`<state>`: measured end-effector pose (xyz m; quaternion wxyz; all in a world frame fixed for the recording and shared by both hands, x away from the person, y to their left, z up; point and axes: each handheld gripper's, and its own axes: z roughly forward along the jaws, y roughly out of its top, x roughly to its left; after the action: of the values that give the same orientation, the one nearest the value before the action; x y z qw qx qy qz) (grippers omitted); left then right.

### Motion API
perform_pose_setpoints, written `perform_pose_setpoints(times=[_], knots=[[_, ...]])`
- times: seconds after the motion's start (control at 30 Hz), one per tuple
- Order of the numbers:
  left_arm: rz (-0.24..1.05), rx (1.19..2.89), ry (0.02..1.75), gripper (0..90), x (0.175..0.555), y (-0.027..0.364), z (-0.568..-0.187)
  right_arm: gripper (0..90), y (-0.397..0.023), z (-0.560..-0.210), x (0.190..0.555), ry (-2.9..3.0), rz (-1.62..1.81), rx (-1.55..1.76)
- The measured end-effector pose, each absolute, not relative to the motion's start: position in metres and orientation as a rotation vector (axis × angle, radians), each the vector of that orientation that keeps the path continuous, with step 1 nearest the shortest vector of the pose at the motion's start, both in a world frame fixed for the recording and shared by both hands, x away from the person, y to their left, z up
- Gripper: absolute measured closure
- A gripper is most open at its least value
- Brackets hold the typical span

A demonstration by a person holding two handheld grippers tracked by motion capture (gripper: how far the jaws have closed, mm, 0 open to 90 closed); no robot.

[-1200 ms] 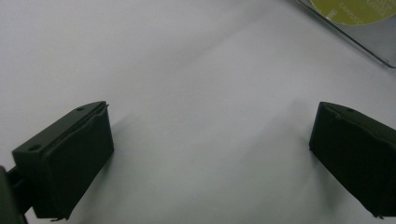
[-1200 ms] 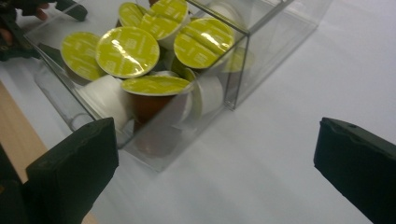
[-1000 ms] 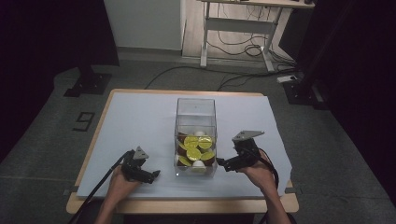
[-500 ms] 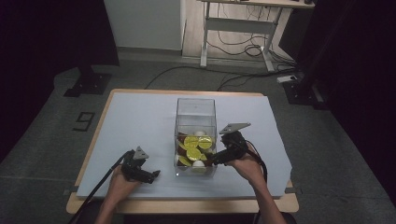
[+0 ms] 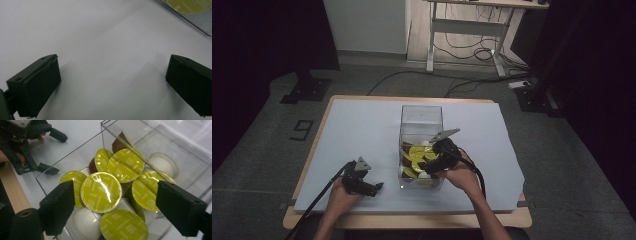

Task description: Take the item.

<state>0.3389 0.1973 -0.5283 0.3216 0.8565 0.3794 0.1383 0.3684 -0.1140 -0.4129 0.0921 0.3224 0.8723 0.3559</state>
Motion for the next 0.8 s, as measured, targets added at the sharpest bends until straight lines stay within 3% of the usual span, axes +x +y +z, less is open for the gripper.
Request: perform_pose_setpoints(times=[0.4,0.67,0.8], knots=[[0.363,2.25,0.996,0.0,0.339,0.197,-0.528,30.5,-0.095,-0.431,0.374,2.666,1.009,0.945],[0.363,2.25,0.996,0.0,0.339,0.197,-0.528,29.4,-0.089,-0.442,0.377,2.678,0.942,0.961],[0.364,2.25,0.996,0.0,0.339,0.197,-0.528,33.9,-0.085,-0.445,0.377,2.69,0.932,0.958]])
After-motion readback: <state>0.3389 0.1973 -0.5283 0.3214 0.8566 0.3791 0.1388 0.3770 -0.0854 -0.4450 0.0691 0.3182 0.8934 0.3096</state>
